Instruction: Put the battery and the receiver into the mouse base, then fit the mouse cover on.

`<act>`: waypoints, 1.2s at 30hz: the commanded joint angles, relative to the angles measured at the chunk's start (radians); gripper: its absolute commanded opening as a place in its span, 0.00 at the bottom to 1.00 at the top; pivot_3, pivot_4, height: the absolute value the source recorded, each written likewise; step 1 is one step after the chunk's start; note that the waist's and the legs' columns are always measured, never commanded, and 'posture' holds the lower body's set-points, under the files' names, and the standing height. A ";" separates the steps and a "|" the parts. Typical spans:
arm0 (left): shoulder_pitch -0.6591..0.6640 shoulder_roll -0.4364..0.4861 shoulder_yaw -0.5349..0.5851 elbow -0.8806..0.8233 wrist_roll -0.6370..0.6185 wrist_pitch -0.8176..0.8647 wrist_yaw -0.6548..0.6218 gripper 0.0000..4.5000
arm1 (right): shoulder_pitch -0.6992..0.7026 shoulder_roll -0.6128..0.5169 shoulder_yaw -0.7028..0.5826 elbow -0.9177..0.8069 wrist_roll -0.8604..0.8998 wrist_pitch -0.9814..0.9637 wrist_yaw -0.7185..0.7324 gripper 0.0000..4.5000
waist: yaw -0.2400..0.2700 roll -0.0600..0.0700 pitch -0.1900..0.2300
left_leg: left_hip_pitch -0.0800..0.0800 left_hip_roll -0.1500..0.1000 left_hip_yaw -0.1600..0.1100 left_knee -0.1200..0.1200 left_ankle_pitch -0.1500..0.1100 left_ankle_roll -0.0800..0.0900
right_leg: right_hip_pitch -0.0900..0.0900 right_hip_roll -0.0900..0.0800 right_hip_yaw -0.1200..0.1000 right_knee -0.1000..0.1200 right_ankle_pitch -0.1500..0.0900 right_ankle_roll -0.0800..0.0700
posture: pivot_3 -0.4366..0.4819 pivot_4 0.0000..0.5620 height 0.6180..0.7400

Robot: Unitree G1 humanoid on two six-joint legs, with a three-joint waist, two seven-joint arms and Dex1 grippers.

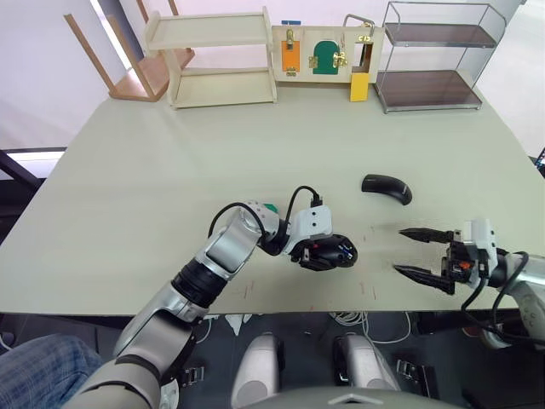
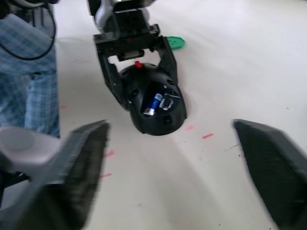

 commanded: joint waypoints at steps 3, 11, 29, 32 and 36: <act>0.002 -0.001 -0.008 -0.009 0.004 0.000 0.002 0.66 | -0.028 -0.001 -0.023 0.027 0.012 -0.063 0.062 0.99 | 0.000 0.000 0.000 | 0.000 0.000 0.000 0.000 0.000 0.000 | 0.000 0.000 0.000 0.000 0.000 0.000 | 0.48 0.27 1.00; 0.003 0.001 0.021 -0.029 -0.017 0.003 0.009 0.98 | -0.035 0.013 -0.021 0.057 0.011 -0.098 0.088 1.00 | 0.001 0.001 0.001 | 0.000 0.000 0.000 0.000 0.000 0.000 | 0.000 0.000 0.000 0.000 0.001 -0.002 | 0.48 0.27 1.00; 0.103 0.108 0.237 -0.301 -0.237 0.013 -0.012 0.98 | -0.105 -0.031 -0.076 0.148 0.029 -0.065 0.100 1.00 | -0.002 0.006 0.006 | -0.001 0.000 0.000 0.000 0.000 0.000 | -0.002 0.000 0.002 0.000 0.002 -0.003 | 0.48 0.27 1.00; 0.141 0.133 0.296 -0.333 -0.297 0.001 -0.021 0.98 | -0.157 -0.042 -0.082 0.198 0.022 -0.036 0.077 1.00 | -0.005 0.006 0.007 | -0.001 0.000 0.000 -0.001 0.000 0.000 | -0.002 0.000 0.002 0.000 0.002 -0.003 | 0.48 0.27 1.00; 0.211 0.155 0.380 -0.349 -0.353 -0.027 -0.007 0.98 | -0.259 -0.049 -0.062 0.302 -0.062 -0.036 -0.013 1.00 | -0.002 0.007 0.008 | -0.001 0.000 0.000 -0.001 0.000 0.000 | -0.003 0.000 0.002 0.000 0.002 -0.003 | 0.48 0.27 1.00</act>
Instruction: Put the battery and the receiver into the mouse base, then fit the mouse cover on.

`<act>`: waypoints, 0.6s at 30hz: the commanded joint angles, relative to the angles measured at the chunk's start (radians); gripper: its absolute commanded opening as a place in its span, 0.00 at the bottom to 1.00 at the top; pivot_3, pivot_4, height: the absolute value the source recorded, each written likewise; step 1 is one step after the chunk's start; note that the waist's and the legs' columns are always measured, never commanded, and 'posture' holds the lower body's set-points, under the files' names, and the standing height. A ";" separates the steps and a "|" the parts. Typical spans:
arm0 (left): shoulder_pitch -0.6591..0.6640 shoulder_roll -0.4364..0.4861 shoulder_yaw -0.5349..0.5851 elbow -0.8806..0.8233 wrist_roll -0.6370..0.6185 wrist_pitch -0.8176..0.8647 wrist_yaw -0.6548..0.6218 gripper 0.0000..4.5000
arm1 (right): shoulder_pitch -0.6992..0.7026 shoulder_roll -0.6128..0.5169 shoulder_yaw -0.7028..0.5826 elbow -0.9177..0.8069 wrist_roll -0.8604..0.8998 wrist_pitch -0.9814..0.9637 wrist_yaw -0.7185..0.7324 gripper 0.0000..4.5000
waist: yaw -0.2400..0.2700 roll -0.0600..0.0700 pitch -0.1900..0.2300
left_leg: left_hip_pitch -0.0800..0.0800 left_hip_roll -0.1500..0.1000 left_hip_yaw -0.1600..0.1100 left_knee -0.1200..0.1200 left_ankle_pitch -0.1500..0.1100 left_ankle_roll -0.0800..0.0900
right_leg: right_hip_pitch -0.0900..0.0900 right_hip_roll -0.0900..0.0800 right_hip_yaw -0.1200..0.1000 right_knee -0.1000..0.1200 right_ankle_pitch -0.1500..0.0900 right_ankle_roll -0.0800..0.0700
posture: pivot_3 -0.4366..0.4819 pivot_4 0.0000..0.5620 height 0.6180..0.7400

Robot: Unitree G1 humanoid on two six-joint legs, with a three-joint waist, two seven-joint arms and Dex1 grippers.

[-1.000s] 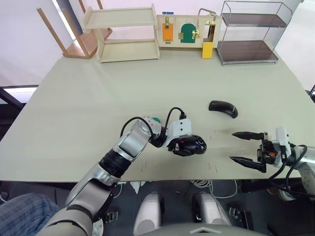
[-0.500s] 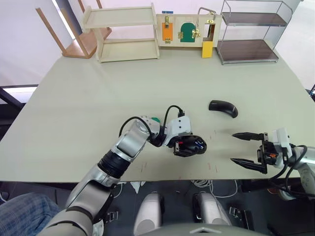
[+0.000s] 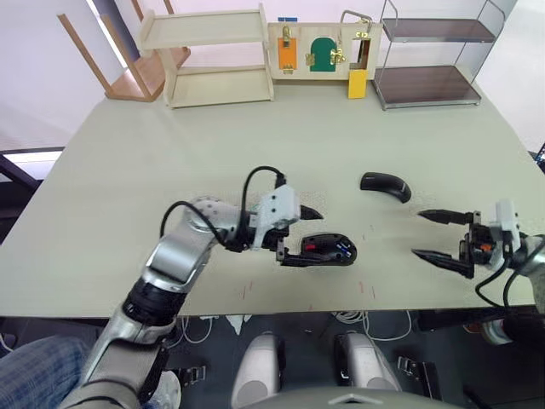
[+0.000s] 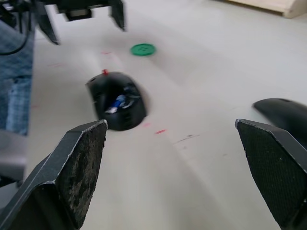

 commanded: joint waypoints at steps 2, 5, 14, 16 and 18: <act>0.074 0.011 0.128 -0.057 -0.101 -0.041 0.017 0.98 | -0.126 -0.017 0.003 0.125 -0.102 -0.007 -0.107 1.00 | -0.001 0.000 0.001 | 0.000 0.000 0.001 0.000 0.000 0.000 | 0.000 0.000 0.001 0.000 0.000 0.000 | 0.48 0.27 1.00; 0.119 0.010 0.210 -0.071 -0.172 -0.047 0.028 0.98 | -0.228 -0.021 0.038 0.236 -0.169 0.017 -0.153 1.00 | -0.002 0.001 0.002 | 0.000 0.000 0.002 0.000 0.000 0.000 | -0.001 0.000 0.001 0.000 0.000 0.000 | 0.48 0.27 1.00; 0.227 0.065 0.331 -0.099 -0.247 -0.132 0.011 0.98 | -0.465 0.009 0.136 0.521 -0.339 -0.041 -0.212 1.00 | -0.002 0.001 0.002 | -0.005 0.000 0.008 -0.001 0.000 0.000 | -0.005 -0.001 0.002 0.000 0.000 0.000 | 0.48 0.27 1.00; 0.262 0.087 0.359 -0.116 -0.255 -0.143 0.010 0.98 | -0.516 0.021 0.153 0.580 -0.370 -0.055 -0.234 1.00 | -0.007 0.001 0.003 | -0.006 0.000 0.009 -0.001 0.000 0.000 | -0.006 -0.001 0.003 -0.001 0.000 0.000 | 0.48 0.27 1.00; 0.301 0.098 0.391 -0.141 -0.275 -0.145 0.024 0.98 | -0.558 0.032 0.166 0.629 -0.391 -0.061 -0.235 1.00 | -0.009 0.002 0.003 | -0.008 0.000 0.010 -0.001 0.000 0.000 | -0.010 -0.001 0.004 0.000 0.001 0.000 | 0.48 0.27 1.00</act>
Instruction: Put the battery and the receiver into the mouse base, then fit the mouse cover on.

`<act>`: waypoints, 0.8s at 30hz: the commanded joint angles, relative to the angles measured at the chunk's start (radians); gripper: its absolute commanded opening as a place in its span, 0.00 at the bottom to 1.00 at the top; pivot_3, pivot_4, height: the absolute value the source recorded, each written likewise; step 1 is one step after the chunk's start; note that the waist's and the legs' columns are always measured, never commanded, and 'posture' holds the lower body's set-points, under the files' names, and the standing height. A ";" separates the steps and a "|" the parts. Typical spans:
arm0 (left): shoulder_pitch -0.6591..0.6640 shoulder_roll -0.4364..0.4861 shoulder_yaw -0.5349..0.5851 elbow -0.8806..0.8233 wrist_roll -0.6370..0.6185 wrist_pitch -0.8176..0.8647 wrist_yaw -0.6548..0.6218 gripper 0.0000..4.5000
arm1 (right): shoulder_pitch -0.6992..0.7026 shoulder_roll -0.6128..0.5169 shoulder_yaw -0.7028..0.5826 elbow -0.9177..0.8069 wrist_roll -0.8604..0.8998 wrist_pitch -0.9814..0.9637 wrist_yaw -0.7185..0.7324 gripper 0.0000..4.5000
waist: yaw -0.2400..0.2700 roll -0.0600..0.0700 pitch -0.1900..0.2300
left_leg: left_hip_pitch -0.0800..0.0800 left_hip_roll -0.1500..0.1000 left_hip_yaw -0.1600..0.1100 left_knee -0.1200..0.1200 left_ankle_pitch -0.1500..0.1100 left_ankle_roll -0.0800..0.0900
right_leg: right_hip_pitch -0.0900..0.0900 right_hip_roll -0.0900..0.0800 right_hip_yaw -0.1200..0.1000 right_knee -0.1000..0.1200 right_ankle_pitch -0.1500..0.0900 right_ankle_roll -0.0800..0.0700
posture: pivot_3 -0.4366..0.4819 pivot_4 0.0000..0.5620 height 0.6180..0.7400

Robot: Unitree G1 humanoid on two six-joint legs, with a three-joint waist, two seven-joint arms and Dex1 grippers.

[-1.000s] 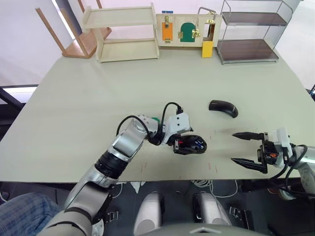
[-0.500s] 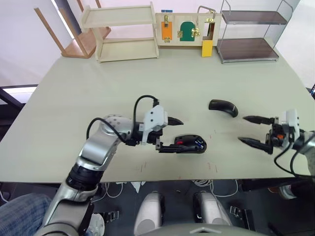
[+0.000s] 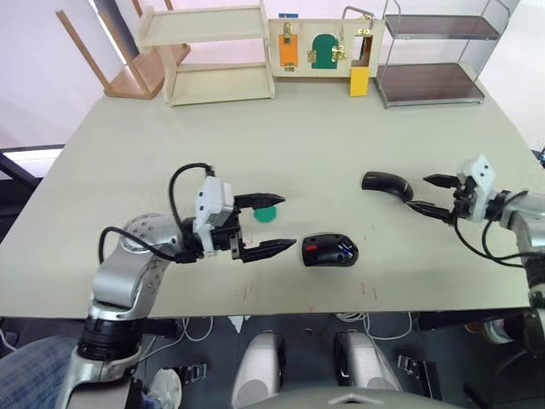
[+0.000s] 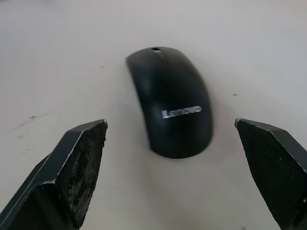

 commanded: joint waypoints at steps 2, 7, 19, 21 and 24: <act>0.082 0.027 0.091 -0.087 -0.053 -0.027 0.018 0.98 | -0.087 0.013 0.018 0.089 -0.047 -0.020 0.002 1.00 | 0.001 0.000 0.000 | -0.003 0.000 -0.001 0.000 0.000 0.000 | -0.002 0.000 -0.001 0.000 0.000 0.000 | 0.48 0.27 1.00; 0.175 0.029 0.164 -0.150 -0.087 -0.030 0.063 0.98 | -0.157 0.036 0.042 0.174 -0.084 -0.014 0.018 1.00 | 0.007 0.001 0.001 | -0.005 0.000 -0.001 0.000 0.000 0.000 | -0.003 -0.001 -0.002 -0.001 0.002 0.004 | 0.48 0.27 1.00; 0.269 0.028 0.208 -0.249 -0.139 -0.025 0.157 0.98 | -0.253 0.050 0.066 0.300 -0.146 -0.024 0.091 1.00 | 0.005 0.001 0.001 | -0.004 0.000 -0.001 0.000 0.000 0.000 | -0.002 -0.001 -0.002 -0.001 0.000 0.000 | 0.48 0.27 1.00; 0.270 0.029 0.202 -0.250 -0.142 -0.026 0.164 0.98 | -0.261 0.050 0.070 0.309 -0.156 -0.028 0.113 1.00 | 0.005 0.001 0.001 | -0.004 0.000 -0.001 0.000 0.000 0.000 | -0.002 -0.001 -0.002 -0.001 0.000 0.000 | 0.48 0.27 1.00; 0.269 0.031 0.194 -0.251 -0.146 -0.026 0.170 0.98 | -0.274 0.049 0.078 0.324 -0.176 -0.037 0.127 1.00 | 0.004 0.001 0.001 | -0.004 0.000 -0.001 0.000 0.000 0.000 | -0.002 -0.001 -0.002 -0.001 0.000 0.000 | 0.48 0.27 1.00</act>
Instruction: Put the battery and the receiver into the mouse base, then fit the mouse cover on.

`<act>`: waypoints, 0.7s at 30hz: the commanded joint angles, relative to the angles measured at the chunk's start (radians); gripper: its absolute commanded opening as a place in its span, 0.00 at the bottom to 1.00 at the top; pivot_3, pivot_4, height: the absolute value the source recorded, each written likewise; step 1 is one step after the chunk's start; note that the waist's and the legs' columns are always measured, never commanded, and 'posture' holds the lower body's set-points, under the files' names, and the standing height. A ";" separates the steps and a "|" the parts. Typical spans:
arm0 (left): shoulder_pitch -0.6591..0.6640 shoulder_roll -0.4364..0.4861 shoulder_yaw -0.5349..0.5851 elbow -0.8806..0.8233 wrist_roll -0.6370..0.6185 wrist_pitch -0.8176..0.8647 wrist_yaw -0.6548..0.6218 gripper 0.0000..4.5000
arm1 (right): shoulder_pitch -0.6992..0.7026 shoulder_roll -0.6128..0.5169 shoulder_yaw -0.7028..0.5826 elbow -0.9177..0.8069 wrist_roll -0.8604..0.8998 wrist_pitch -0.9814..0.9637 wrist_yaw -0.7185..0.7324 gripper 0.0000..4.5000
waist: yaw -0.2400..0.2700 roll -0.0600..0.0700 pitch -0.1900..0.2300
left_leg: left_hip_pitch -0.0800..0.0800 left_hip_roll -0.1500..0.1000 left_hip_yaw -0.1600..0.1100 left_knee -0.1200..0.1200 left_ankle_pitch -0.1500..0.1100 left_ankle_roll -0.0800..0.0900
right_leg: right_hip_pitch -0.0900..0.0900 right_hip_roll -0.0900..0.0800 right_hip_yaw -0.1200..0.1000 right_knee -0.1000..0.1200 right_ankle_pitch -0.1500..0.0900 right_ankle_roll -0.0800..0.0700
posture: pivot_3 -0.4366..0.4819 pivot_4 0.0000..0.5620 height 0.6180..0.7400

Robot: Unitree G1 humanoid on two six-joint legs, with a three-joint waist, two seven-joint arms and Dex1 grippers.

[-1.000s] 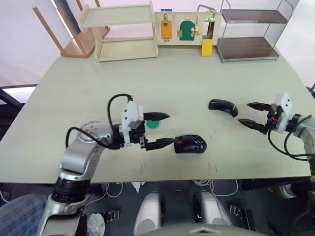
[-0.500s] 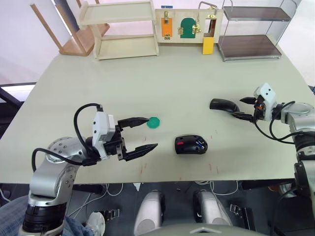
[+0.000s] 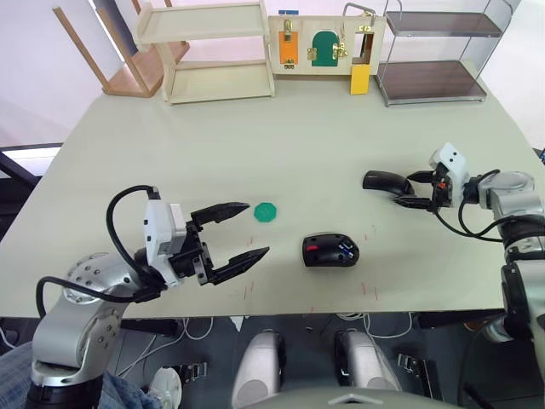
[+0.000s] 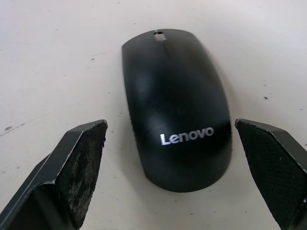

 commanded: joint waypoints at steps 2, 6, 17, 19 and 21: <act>0.001 0.012 0.010 -0.034 -0.019 -0.014 0.012 0.98 | -0.038 -0.019 -0.001 0.011 -0.018 -0.033 0.020 1.00 | 0.000 0.000 0.000 | 0.000 0.000 0.000 0.000 0.000 0.000 | 0.000 0.000 0.000 0.000 0.000 0.000 | 0.48 0.27 1.00; 0.000 0.013 0.007 -0.032 -0.023 -0.014 0.018 0.99 | -0.044 -0.018 -0.004 0.018 -0.023 -0.041 0.022 0.94 | 0.000 0.000 0.000 | 0.000 0.000 0.000 0.000 0.000 0.000 | 0.000 0.000 0.000 0.000 0.000 0.000 | 0.48 0.27 1.00; -0.016 0.011 -0.015 -0.014 -0.017 -0.020 0.015 1.00 | -0.049 -0.027 -0.020 0.023 -0.022 -0.063 0.006 0.51 | 0.000 0.000 0.000 | 0.000 0.000 0.000 0.000 0.000 0.000 | 0.000 0.000 0.000 0.000 0.000 0.000 | 0.48 0.27 1.00; -0.024 0.013 -0.015 -0.004 -0.016 -0.022 0.009 1.00 | -0.046 -0.035 -0.021 0.003 -0.017 -0.058 0.024 0.51 | 0.000 0.000 0.000 | 0.000 0.000 0.000 0.000 0.000 0.000 | 0.000 0.000 0.000 0.000 0.000 0.001 | 0.48 0.27 1.00; -0.028 0.017 -0.014 0.007 -0.013 -0.026 0.000 1.00 | -0.035 -0.043 -0.023 -0.036 -0.005 -0.050 0.055 0.51 | 0.000 0.000 0.000 | 0.000 0.000 0.000 0.000 0.000 0.000 | 0.000 0.000 0.000 0.000 0.002 0.003 | 0.48 0.27 1.00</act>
